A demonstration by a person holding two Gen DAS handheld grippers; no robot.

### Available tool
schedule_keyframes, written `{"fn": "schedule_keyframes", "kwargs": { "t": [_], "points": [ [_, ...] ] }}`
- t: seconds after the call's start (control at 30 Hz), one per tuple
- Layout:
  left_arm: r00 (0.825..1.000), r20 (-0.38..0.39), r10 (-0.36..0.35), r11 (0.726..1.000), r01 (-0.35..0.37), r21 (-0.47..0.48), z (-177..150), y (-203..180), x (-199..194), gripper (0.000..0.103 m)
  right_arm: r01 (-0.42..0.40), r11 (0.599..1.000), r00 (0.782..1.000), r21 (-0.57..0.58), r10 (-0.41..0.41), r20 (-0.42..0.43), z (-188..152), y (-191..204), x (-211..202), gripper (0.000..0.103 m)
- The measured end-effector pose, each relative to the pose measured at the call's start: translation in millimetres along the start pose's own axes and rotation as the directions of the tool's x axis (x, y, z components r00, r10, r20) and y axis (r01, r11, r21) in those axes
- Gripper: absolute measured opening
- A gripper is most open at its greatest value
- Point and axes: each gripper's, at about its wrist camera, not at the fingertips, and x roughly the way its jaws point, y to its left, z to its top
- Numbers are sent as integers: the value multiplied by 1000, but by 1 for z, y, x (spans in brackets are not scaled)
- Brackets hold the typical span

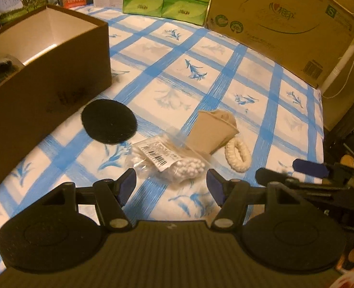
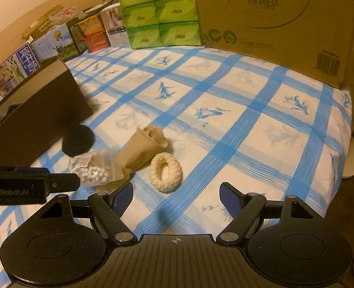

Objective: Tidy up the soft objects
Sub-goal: 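Move both tools back toward the cotton swab bag and knitted ring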

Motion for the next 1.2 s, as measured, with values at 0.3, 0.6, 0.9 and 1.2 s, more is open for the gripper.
{"fn": "schedule_keyframes", "kwargs": {
  "t": [0.3, 0.6, 0.9, 1.2],
  "points": [
    [999, -16, 28, 999, -29, -27, 6, -1, 31, 62, -6, 1000, 1000, 12, 6, -10, 2, -7, 24, 79],
    [994, -29, 102, 995, -102, -9, -8, 31, 34, 62, -26, 1000, 999, 0, 26, -18, 1, -5, 39, 79],
    [995, -2, 104, 994, -104, -13, -13, 58, 19, 62, -28, 998, 999, -62, 27, -19, -1, 5, 49, 79],
    [996, 29, 88, 996, -89, 33, 5, 45, 32, 67, 6, 989, 1000, -146, -3, 26, 1, 15, 62, 65]
  ]
}}
